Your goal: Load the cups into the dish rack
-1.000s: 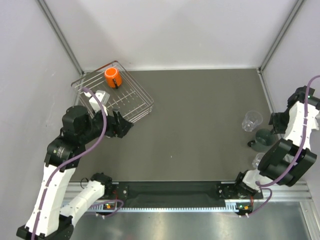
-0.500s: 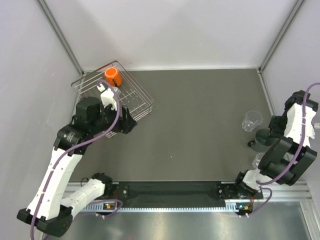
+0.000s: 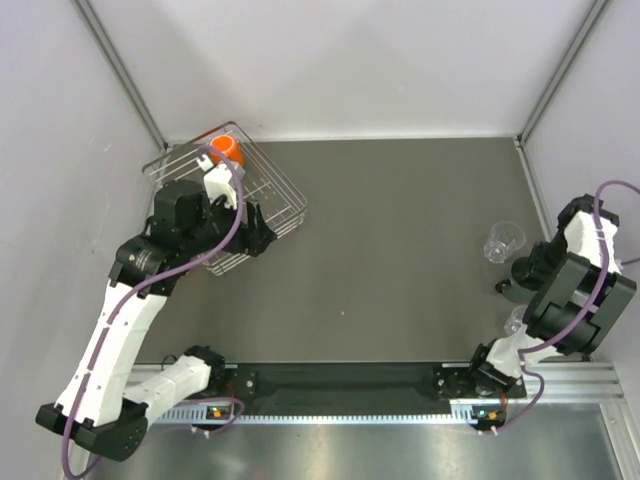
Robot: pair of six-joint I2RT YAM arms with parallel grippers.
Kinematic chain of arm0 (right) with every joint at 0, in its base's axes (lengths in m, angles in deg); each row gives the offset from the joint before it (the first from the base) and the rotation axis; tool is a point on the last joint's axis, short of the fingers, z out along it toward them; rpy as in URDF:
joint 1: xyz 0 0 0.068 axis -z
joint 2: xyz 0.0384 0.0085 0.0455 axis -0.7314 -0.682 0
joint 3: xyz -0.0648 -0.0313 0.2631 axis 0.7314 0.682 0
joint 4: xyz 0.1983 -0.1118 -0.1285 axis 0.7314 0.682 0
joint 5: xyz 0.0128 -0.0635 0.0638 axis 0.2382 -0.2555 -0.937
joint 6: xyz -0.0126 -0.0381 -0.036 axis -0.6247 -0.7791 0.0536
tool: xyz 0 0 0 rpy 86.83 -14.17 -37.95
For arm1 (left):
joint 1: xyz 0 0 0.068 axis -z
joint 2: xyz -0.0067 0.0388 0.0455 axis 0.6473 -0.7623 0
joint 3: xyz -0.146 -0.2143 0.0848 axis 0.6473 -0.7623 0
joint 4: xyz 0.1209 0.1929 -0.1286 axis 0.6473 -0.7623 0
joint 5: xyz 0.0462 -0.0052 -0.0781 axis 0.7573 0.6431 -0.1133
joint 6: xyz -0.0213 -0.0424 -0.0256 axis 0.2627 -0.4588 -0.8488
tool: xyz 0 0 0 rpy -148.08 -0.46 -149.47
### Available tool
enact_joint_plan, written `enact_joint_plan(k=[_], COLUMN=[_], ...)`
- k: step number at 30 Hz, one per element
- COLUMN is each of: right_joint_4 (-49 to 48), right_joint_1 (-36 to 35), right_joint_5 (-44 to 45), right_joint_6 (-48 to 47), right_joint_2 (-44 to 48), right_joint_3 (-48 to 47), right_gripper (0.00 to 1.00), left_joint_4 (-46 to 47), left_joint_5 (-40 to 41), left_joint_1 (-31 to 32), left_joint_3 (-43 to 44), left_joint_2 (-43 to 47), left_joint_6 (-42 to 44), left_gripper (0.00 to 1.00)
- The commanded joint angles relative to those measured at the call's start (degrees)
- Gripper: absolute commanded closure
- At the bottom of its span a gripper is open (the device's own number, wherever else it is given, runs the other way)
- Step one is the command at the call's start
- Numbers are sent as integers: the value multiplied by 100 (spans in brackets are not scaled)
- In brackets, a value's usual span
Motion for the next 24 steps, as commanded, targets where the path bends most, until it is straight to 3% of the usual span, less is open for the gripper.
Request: enact_joint_plan(k=[1,9,15,19,24], right_joint_4=[-436,-393,441,803,286], right_joint_1=[23,-21,-118,-109,-65], right_joint_5=[-79,-44,113,333,18], right_joint_6=[143,-67,-217,-358,-594], right_joint_2=[-125,-160,323,359,-54], right_joint_3=[85,-73,-802,-1242,-1286], right_gripper=[51,52,51,46,37], left_joint_4=[27,9,106,167,133], left_joint_5=[55,-50,-77,-173,-200], left_joint_1=[26,26,26,26,34], left_joint_3=[282,335,248,107,72], left_joint_2=[-19,-90,-107,-63,-46], left_joint_6=[124,63,107,116,124], left_gripper=[23,23,23,23,23])
